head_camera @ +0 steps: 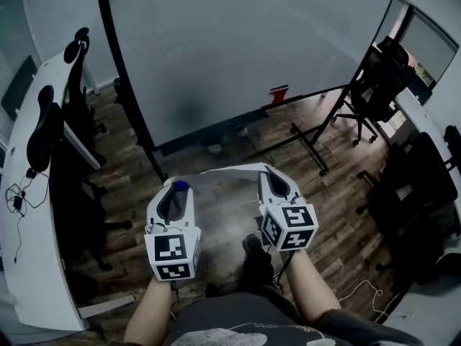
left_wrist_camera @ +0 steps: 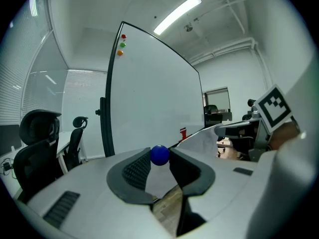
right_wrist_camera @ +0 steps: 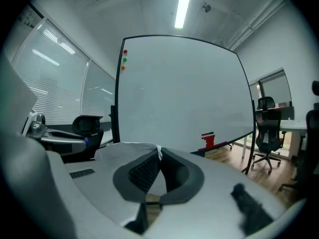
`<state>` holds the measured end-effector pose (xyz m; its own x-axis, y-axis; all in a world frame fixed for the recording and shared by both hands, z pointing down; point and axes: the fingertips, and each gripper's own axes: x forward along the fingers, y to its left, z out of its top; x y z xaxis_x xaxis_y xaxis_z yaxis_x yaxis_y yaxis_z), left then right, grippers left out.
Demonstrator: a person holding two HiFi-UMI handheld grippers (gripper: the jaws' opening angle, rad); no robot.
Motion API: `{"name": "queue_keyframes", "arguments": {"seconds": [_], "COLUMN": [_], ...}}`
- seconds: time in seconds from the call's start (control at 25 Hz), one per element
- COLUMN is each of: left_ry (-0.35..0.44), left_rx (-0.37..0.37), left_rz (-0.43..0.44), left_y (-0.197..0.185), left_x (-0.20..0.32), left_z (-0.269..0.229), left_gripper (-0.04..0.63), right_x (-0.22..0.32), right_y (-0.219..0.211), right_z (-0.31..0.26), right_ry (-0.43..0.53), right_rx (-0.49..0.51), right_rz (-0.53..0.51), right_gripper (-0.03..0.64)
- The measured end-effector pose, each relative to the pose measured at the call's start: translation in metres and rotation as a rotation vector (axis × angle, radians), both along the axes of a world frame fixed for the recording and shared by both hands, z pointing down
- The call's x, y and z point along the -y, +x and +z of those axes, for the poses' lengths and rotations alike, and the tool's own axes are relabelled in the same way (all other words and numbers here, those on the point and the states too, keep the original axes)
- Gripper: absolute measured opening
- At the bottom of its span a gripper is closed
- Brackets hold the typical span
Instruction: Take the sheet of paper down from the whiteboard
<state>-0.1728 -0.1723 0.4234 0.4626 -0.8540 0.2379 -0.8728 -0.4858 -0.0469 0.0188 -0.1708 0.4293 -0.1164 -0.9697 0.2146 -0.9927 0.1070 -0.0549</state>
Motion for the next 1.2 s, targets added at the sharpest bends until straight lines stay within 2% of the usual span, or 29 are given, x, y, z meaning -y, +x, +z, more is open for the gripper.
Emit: {"name": "queue_keyframes", "arguments": {"seconds": [0.2, 0.52, 0.88, 1.2], "left_ry": [-0.011, -0.035, -0.055, -0.043], "left_rx": [-0.006, -0.003, 0.024, 0.042], "left_rz": [0.050, 0.066, 0.018, -0.010], "left_y": [-0.013, -0.015, -0.007, 0.030], "left_x": [-0.026, -0.047, -0.084, -0.152], "left_z": [0.004, 0.013, 0.017, 0.003], "left_gripper": [0.123, 0.123, 0.123, 0.123], "right_x": [-0.039, -0.065, -0.088, -0.146], "right_y": [-0.011, -0.002, 0.011, 0.043], "right_z": [0.009, 0.013, 0.020, 0.008], "right_ry": [-0.035, -0.065, -0.079, -0.058], "right_rx": [-0.020, -0.056, -0.031, -0.002], "right_rz": [0.041, 0.065, 0.029, -0.013], "right_gripper": [0.021, 0.021, 0.021, 0.021]}}
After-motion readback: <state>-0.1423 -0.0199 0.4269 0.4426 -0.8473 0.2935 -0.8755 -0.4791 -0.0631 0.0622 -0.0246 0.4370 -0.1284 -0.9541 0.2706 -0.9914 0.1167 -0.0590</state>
